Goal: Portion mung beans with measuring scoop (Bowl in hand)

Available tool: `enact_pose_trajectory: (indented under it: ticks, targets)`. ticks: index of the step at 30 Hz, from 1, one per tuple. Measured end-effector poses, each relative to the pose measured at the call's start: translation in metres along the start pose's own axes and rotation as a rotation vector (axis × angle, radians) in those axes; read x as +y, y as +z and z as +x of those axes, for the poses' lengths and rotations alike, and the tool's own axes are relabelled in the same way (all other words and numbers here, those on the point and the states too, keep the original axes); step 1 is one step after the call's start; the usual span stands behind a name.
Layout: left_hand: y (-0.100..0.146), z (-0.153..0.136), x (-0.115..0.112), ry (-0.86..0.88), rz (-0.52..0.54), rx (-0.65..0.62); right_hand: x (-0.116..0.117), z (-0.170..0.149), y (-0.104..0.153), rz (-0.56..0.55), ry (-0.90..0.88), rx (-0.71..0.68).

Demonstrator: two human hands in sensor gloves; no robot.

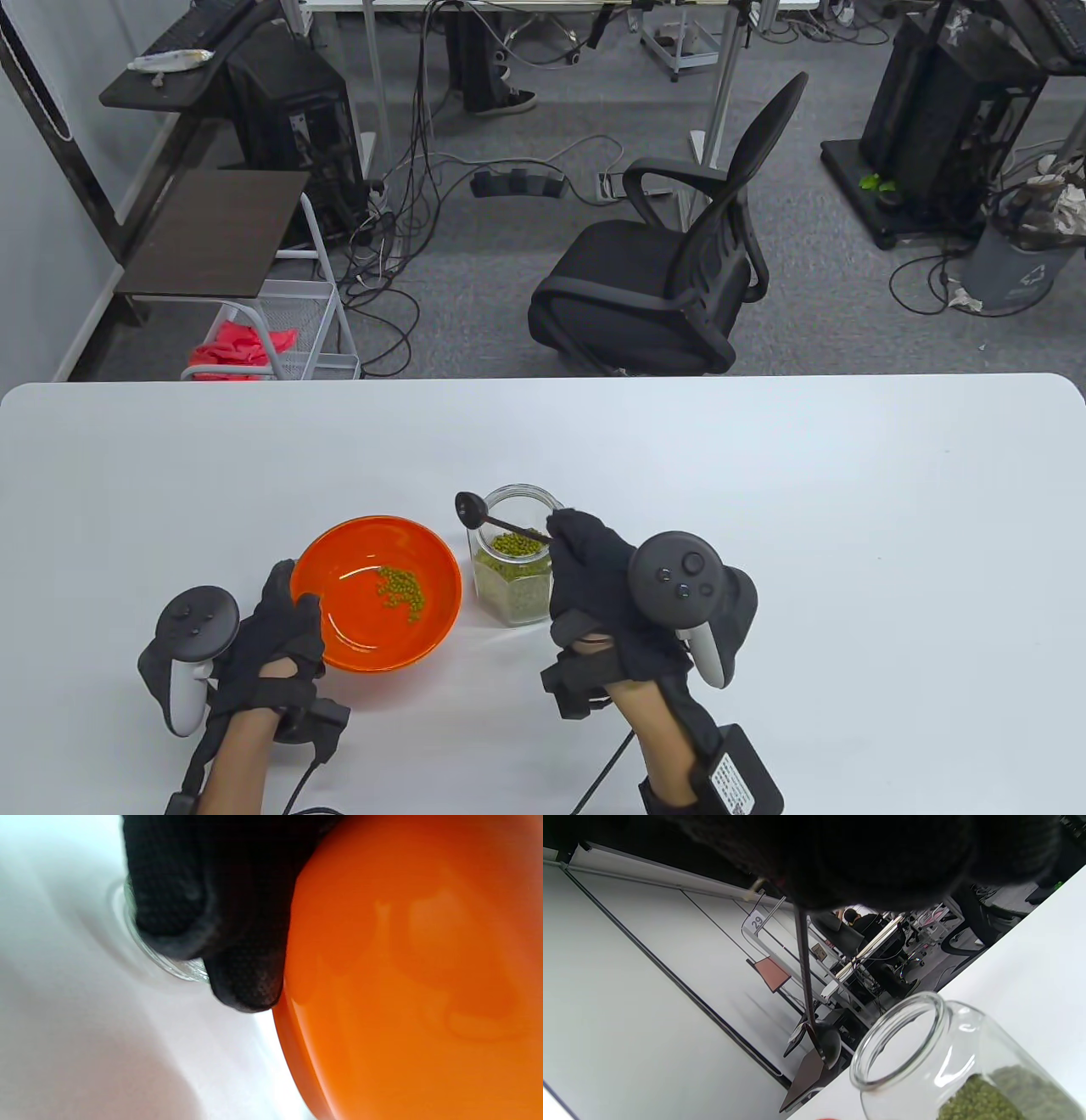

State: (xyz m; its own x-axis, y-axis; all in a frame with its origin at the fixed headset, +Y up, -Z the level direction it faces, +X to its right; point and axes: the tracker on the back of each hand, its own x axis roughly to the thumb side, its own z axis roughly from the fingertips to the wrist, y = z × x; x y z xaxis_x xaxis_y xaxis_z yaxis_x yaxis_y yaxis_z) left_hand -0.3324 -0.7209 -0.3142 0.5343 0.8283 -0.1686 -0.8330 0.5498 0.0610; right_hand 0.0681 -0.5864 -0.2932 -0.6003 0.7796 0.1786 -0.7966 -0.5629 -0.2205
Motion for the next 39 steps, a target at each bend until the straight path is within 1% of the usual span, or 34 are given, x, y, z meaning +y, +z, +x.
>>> enact_pose_trajectory:
  ticks: [3,7,15,22,27,32,35,39]
  targets:
    - [0.0,0.0,0.0,-0.003,0.0,-0.002,-0.008,-0.002,0.001,-0.023,0.038,0.017]
    - [0.0,0.0,0.0,-0.005,-0.003,-0.008,-0.009,-0.003,0.002,-0.037,0.138,0.032]
    - [0.001,0.002,0.002,-0.003,0.005,-0.021,0.012,-0.003,-0.006,-0.019,0.288,0.066]
    - [0.001,0.003,0.002,0.0,0.0,-0.03,0.034,0.007,-0.015,-0.042,0.47,0.043]
    - [0.001,0.003,0.003,-0.001,0.003,-0.036,0.058,0.015,-0.026,0.015,0.632,0.008]
    - [0.001,0.003,0.002,-0.001,0.001,-0.037,0.082,0.016,-0.034,0.087,0.756,0.005]
    - [0.001,0.003,0.002,0.002,-0.002,-0.038,0.09,0.015,-0.037,0.118,0.772,0.017]
    - [0.001,0.003,0.002,0.002,-0.004,-0.038,0.093,0.018,-0.045,0.155,0.753,0.04]
